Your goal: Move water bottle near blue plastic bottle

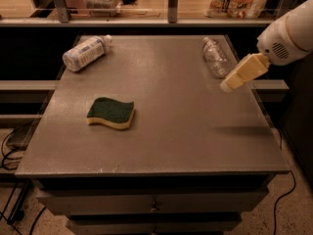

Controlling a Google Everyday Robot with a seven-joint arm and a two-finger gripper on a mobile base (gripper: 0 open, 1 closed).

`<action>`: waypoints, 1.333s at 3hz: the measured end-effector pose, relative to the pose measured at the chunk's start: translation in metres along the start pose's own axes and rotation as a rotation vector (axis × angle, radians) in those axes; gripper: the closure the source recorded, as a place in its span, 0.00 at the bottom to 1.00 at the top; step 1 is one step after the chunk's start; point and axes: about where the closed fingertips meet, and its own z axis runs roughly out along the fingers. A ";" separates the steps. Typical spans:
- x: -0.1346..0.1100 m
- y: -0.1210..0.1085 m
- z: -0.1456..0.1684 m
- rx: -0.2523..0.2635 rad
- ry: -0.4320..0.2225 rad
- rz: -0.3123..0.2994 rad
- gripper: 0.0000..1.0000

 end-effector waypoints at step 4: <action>-0.033 -0.045 0.113 0.028 -0.133 0.168 0.00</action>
Offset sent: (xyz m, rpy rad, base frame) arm 0.1107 0.0183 -0.0594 0.1185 -0.0574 -0.1209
